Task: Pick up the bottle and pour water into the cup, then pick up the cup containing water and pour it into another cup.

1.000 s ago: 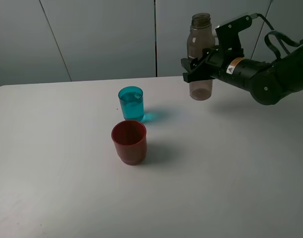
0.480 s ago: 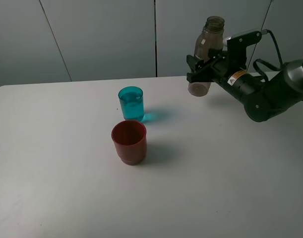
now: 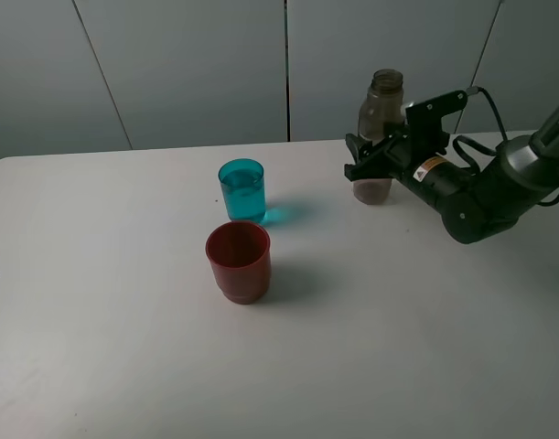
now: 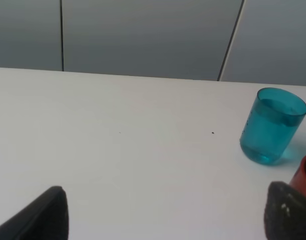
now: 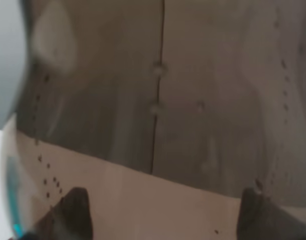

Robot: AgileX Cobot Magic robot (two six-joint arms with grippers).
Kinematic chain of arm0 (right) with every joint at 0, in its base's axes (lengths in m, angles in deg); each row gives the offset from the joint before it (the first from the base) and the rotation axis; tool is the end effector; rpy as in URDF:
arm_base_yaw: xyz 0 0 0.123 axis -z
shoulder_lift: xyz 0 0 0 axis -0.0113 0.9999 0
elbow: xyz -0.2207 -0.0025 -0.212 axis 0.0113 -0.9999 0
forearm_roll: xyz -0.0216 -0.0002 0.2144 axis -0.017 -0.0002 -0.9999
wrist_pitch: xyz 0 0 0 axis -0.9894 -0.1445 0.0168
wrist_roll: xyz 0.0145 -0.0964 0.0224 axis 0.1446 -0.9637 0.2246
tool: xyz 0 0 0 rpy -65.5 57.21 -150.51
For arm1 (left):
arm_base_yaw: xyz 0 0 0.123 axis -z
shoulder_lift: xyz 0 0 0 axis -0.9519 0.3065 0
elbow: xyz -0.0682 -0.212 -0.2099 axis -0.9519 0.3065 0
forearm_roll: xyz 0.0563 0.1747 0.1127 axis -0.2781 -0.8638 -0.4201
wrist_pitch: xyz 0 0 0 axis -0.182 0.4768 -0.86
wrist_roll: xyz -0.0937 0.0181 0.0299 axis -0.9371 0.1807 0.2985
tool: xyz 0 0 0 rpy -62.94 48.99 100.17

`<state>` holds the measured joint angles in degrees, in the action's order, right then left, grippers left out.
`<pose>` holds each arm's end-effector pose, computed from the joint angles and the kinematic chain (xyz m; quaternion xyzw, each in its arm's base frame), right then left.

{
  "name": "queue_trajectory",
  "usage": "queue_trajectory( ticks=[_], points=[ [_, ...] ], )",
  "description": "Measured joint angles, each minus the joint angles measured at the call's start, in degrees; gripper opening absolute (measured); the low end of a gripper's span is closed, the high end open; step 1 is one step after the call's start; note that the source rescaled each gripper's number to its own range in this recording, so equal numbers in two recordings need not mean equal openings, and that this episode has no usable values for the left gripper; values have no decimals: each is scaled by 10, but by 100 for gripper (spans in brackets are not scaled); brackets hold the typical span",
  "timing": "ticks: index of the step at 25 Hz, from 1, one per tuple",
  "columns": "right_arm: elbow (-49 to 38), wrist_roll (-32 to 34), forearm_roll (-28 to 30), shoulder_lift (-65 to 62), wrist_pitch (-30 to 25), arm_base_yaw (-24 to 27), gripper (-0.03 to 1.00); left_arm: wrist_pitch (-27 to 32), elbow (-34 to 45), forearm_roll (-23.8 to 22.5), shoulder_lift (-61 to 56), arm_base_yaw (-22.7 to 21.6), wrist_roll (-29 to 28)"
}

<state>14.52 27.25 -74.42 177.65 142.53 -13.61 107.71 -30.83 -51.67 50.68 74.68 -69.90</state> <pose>0.3776 0.1090 0.1299 -0.1698 0.7389 0.0976 0.6447 0.0038 -0.0112 0.1838 -0.0215 0.7812 -0.1140 0.6134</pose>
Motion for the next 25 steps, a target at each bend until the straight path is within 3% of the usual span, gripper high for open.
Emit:
queue_trajectory(
  ticks=[13, 14, 15, 16, 17, 18, 20, 25],
  points=[
    [9, -35, 0, 0, -20, 0, 2, 0, 0, 0, 0, 0, 0],
    [9, -32, 0, 0, -20, 0, 8, 0, 0, 0, 0, 0, 0],
    [9, -29, 0, 0, -20, 0, 28, 0, 0, 0, 0, 0, 0],
    [9, -25, 0, 0, -19, 0, 63, 0, 0, 0, 0, 0, 0],
    [9, -21, 0, 0, -17, 0, 84, 0, 0, 0, 0, 0, 0],
    [9, -17, 0, 0, -17, 0, 93, 0, 0, 0, 0, 0, 0],
    [9, -13, 0, -1, -16, 0, 98, 0, 0, 0, 0, 0, 0],
    [4, -11, -4, -49, -20, 0, 99, 0, 0, 0, 0, 0, 0]
  ],
)
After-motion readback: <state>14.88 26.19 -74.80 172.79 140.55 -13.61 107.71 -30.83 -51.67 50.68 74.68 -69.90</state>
